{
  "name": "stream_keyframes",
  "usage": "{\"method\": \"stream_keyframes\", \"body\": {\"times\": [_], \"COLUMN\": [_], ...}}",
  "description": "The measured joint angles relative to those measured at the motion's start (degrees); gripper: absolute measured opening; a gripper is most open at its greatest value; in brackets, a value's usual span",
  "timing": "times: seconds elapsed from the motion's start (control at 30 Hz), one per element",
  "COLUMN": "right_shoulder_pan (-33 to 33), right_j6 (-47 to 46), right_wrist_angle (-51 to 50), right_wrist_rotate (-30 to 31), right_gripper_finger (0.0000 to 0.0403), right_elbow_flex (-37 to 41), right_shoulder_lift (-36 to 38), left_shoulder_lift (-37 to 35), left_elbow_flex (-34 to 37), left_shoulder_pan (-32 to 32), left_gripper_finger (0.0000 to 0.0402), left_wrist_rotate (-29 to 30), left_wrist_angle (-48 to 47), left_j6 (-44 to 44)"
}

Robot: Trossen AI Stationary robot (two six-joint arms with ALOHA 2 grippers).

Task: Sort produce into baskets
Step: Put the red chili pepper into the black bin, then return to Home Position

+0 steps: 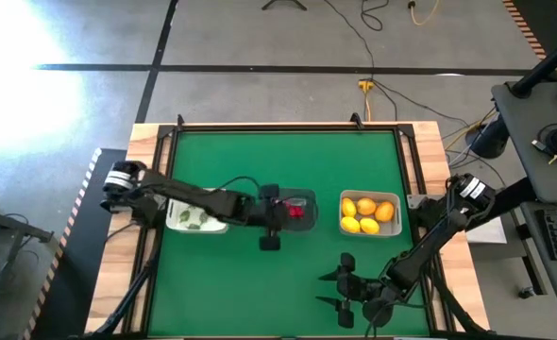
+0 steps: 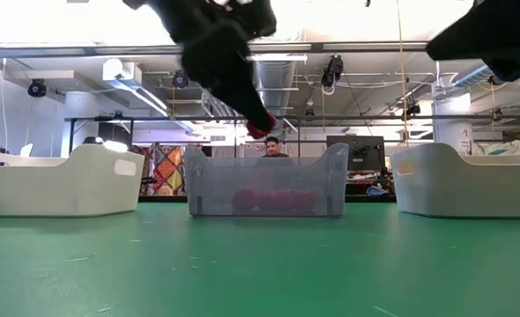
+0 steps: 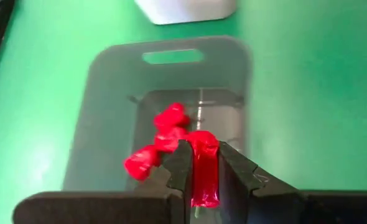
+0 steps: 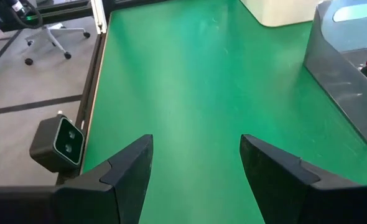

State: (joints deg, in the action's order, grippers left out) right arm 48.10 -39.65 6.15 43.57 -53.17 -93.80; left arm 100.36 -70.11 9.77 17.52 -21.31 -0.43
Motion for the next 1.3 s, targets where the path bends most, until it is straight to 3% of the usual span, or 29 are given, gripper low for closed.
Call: {"method": "stream_keyframes", "body": {"times": [0.27, 0.4, 0.6, 0.77, 0.93, 1.03, 1.13, 1.3], "right_shoulder_pan": [-0.2, -0.7, -3.2, -4.7, -7.7, -11.3, -15.9, -22.3], "right_j6": [0.0, 2.0, 8.5, 22.8, 32.2, 34.0, 34.3, 38.1], "right_wrist_angle": [0.0, 0.1, 0.3, 0.4, 0.5, 0.2, 1.0, 12.9], "right_wrist_rotate": [0.1, 0.1, 0.0, 0.0, -0.3, -5.3, -14.9, -28.7], "right_gripper_finger": [0.0233, 0.0233, 0.0233, 0.0233, 0.0233, 0.0233, 0.0233, 0.0231], "right_elbow_flex": [0.5, 0.5, -0.6, -2.8, -2.8, -2.2, -1.4, 3.3], "right_shoulder_lift": [0.0, 0.0, 1.4, 5.1, 9.1, 9.6, 9.0, 6.0], "left_shoulder_lift": [5.2, 6.4, 5.7, 1.1, -9.1, -15.9, -23.1, -36.9], "left_elbow_flex": [-0.3, 0.4, 0.4, 0.4, 0.5, 2.5, 6.8, 19.5], "left_shoulder_pan": [-4.1, -4.4, -4.3, -4.3, -4.2, -4.2, -4.2, -3.8], "left_gripper_finger": [0.0043, 0.0074, 0.0133, 0.0162, 0.0166, 0.0166, 0.0166, 0.0166], "left_wrist_rotate": [-0.2, -0.4, -5.3, -7.2, -7.6, -7.4, -7.4, -8.1], "left_wrist_angle": [1.1, 1.6, 3.6, 1.4, -2.6, -2.8, -2.6, 1.8], "left_j6": [0.1, -0.3, -0.2, 1.0, 1.1, 1.2, 1.2, -2.6]}}
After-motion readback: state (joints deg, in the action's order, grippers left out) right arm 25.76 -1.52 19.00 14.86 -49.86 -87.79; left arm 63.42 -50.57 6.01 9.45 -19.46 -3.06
